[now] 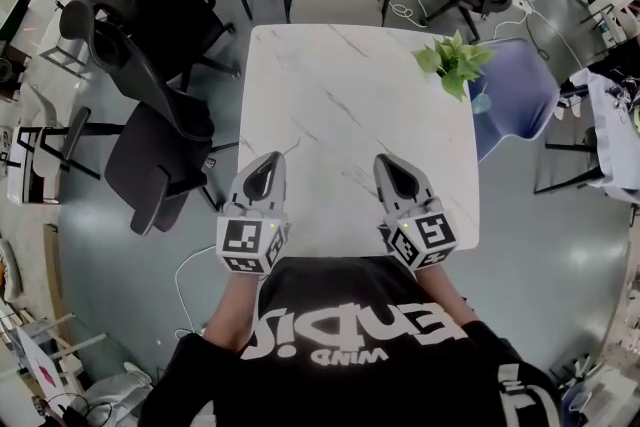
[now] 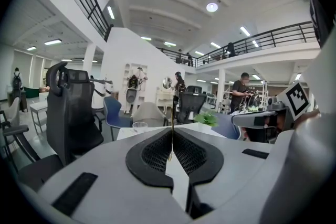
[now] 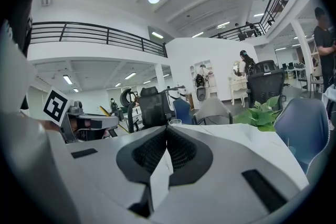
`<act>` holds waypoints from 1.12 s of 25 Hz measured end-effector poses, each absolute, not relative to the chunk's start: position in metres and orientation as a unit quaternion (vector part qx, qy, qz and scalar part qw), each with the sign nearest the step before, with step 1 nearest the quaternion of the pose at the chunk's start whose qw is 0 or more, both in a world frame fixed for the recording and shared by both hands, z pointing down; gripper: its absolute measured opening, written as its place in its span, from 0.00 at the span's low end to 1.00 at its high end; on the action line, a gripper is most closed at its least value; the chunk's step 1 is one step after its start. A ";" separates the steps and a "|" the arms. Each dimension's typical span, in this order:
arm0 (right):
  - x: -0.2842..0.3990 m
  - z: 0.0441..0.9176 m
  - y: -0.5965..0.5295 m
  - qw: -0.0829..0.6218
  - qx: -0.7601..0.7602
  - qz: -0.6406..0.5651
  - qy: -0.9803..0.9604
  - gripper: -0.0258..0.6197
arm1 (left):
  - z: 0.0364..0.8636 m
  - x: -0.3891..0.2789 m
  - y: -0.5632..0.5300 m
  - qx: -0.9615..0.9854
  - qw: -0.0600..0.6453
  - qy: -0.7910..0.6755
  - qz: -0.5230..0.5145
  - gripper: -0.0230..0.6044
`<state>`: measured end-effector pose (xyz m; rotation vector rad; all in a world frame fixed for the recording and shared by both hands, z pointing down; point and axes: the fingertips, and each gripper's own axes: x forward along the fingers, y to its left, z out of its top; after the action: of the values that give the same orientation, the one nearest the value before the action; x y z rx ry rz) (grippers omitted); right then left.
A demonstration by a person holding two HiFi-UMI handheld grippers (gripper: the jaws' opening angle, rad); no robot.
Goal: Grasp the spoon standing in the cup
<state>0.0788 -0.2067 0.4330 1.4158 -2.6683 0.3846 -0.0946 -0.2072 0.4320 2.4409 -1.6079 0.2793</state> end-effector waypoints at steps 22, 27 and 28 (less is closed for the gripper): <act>0.079 0.435 -0.209 0.049 0.460 0.126 -0.878 0.06 | 0.432 -0.091 -0.210 0.825 0.110 -0.548 0.087 0.07; 0.080 0.436 -0.209 0.049 0.460 0.126 -0.878 0.06 | 0.433 -0.092 -0.210 0.823 0.111 -0.550 0.088 0.07; 0.080 0.436 -0.209 0.048 0.460 0.126 -0.878 0.06 | 0.433 -0.093 -0.210 0.823 0.111 -0.551 0.088 0.07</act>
<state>0.0796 -0.2090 0.4356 1.4009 -2.6761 0.3850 -0.0926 -0.2103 0.4335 2.4161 -1.6171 0.2578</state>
